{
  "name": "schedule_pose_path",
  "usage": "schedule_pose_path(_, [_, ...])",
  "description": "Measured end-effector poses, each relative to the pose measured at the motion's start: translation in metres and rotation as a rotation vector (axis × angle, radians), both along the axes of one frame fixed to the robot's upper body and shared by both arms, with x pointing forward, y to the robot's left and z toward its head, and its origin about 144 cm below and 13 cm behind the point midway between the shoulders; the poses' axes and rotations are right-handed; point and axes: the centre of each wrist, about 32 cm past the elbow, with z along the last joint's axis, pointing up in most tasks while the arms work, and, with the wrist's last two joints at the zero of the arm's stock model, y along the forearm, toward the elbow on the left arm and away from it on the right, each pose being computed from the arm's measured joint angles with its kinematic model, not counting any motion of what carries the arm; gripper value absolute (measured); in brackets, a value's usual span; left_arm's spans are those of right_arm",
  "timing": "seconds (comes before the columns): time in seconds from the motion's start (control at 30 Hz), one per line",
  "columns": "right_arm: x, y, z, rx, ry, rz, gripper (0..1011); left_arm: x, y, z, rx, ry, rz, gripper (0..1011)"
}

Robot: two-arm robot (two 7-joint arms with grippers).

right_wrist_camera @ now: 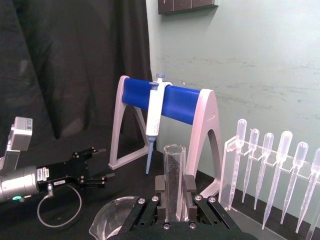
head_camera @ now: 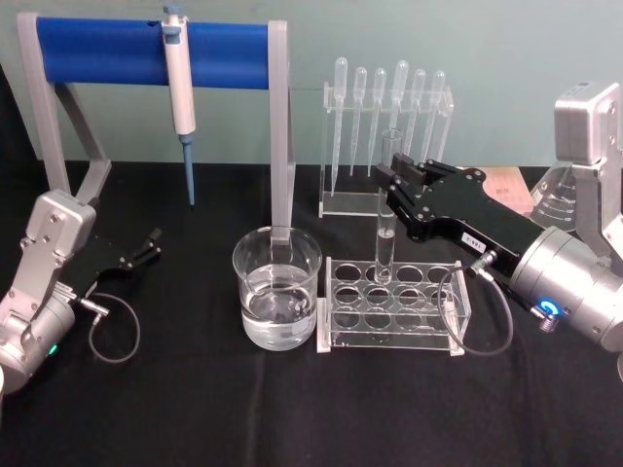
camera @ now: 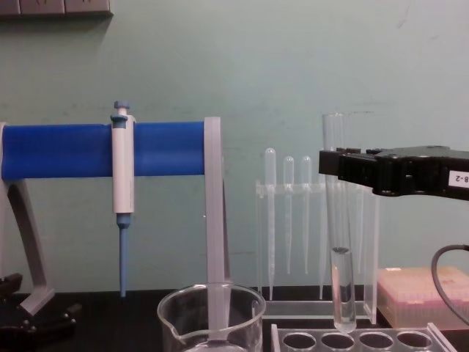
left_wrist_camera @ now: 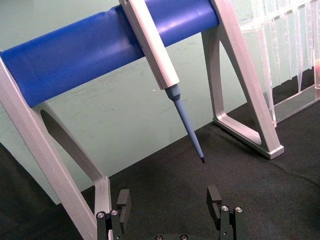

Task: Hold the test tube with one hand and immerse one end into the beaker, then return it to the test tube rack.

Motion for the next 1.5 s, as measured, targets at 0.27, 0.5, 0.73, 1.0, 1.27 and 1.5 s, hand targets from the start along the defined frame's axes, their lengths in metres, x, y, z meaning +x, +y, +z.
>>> schedule_pose_path(0.27, [0.001,0.002,0.008,0.001,-0.008,0.01,221,0.0,0.0,0.0,0.0,0.0,0.0,1000])
schedule_pose_path(0.5, [0.012,0.024,0.027,0.017,-0.031,0.064,221,0.0,0.0,0.0,0.0,0.0,0.0,1000])
schedule_pose_path(0.73, [0.028,0.052,0.03,0.03,-0.034,0.119,221,0.0,0.0,0.0,0.0,0.0,0.0,1000])
schedule_pose_path(1.0, [0.043,0.072,0.002,0.031,-0.02,0.155,221,0.0,0.0,0.0,0.0,0.0,0.0,1000])
schedule_pose_path(1.27, [0.048,0.077,-0.036,0.018,-0.015,0.18,221,0.0,0.0,0.0,0.0,0.0,0.0,1000])
schedule_pose_path(1.5, [0.048,0.078,-0.059,0.015,-0.004,0.182,221,0.0,0.0,0.0,0.0,0.0,0.0,1000])
